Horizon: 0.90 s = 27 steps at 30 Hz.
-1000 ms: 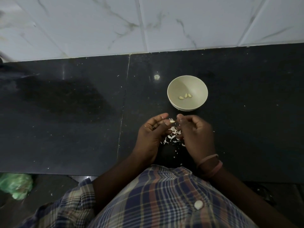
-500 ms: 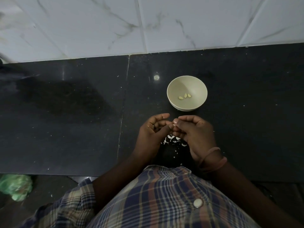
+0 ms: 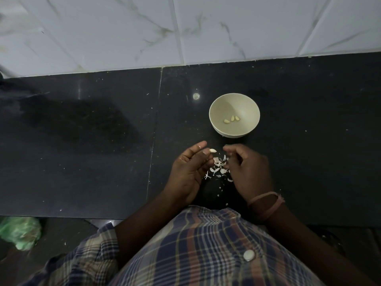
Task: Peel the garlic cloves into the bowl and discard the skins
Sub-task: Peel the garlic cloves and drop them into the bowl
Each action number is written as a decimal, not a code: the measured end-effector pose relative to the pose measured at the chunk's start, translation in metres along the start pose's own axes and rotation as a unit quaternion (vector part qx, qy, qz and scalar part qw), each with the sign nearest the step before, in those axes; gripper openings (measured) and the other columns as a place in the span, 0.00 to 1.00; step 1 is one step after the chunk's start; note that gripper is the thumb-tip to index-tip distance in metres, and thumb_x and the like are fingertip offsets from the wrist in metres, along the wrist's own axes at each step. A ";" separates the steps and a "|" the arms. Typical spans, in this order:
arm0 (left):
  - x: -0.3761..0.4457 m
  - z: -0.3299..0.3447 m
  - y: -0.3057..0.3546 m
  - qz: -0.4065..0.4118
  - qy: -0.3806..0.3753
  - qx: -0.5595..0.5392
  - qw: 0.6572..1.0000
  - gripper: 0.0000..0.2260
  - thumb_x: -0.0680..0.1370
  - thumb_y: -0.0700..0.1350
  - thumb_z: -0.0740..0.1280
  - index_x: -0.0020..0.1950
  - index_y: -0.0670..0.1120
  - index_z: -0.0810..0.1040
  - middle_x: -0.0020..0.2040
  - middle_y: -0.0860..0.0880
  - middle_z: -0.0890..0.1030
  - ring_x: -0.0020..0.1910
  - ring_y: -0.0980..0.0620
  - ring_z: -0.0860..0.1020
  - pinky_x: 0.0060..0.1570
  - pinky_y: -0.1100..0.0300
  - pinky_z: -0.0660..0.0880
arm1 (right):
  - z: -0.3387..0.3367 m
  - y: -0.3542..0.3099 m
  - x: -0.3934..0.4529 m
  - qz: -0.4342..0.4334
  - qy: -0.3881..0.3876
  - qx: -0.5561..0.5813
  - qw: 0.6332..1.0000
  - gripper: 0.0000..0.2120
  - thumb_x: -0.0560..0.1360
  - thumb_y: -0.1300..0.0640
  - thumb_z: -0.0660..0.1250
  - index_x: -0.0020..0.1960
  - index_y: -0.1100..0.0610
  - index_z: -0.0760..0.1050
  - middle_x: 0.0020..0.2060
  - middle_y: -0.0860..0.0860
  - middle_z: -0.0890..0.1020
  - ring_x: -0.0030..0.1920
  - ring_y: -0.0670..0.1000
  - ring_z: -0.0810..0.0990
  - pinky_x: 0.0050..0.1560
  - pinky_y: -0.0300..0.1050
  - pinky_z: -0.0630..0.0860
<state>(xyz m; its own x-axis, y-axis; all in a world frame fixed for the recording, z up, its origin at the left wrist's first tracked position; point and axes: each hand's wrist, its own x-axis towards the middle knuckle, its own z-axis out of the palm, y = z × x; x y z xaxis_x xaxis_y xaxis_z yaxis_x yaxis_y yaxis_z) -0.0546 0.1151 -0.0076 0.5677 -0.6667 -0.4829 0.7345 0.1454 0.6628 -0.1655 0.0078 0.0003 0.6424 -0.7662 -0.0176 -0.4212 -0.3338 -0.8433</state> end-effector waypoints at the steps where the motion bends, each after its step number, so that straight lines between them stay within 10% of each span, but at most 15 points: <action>1: 0.000 0.000 0.000 -0.001 0.001 -0.002 1.000 0.18 0.75 0.37 0.69 0.64 0.38 0.76 0.46 0.45 0.83 0.42 0.54 0.82 0.50 0.63 0.81 | 0.000 0.001 0.001 -0.008 0.007 -0.006 1.000 0.13 0.77 0.65 0.65 0.57 0.54 0.83 0.48 0.49 0.87 0.45 0.51 0.86 0.51 0.56 0.83; 11: -0.001 0.003 0.004 0.004 -0.023 0.011 1.000 0.19 0.74 0.37 0.69 0.65 0.40 0.76 0.45 0.46 0.83 0.44 0.54 0.82 0.51 0.63 0.80 | -0.002 -0.011 0.002 -0.013 0.016 0.078 0.997 0.08 0.78 0.62 0.69 0.54 0.55 0.85 0.48 0.45 0.86 0.49 0.42 0.84 0.52 0.38 0.79; 18: -0.002 0.006 0.005 0.000 -0.033 -0.008 0.999 0.19 0.74 0.36 0.69 0.64 0.40 0.76 0.46 0.45 0.82 0.45 0.52 0.82 0.50 0.62 0.81 | -0.004 -0.018 0.002 0.055 -0.030 0.163 0.985 0.04 0.75 0.63 0.72 0.46 0.56 0.85 0.32 0.44 0.84 0.32 0.39 0.80 0.36 0.32 0.74; 27: -0.001 0.008 0.005 0.008 -0.018 -0.010 1.000 0.09 0.76 0.32 0.66 0.55 0.40 0.79 0.44 0.45 0.82 0.43 0.53 0.83 0.45 0.63 0.81 | -0.004 -0.017 0.000 -0.038 0.010 0.096 0.995 0.06 0.72 0.64 0.75 0.48 0.56 0.86 0.42 0.46 0.86 0.44 0.42 0.84 0.47 0.33 0.79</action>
<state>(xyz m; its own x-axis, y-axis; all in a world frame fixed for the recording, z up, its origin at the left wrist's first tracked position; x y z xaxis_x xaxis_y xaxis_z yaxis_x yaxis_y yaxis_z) -0.0548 0.1106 0.0011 0.5653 -0.6902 -0.4517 0.7334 0.1700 0.6582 -0.1610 0.0116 0.0169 0.6547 -0.7535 0.0598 -0.2403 -0.2824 -0.9287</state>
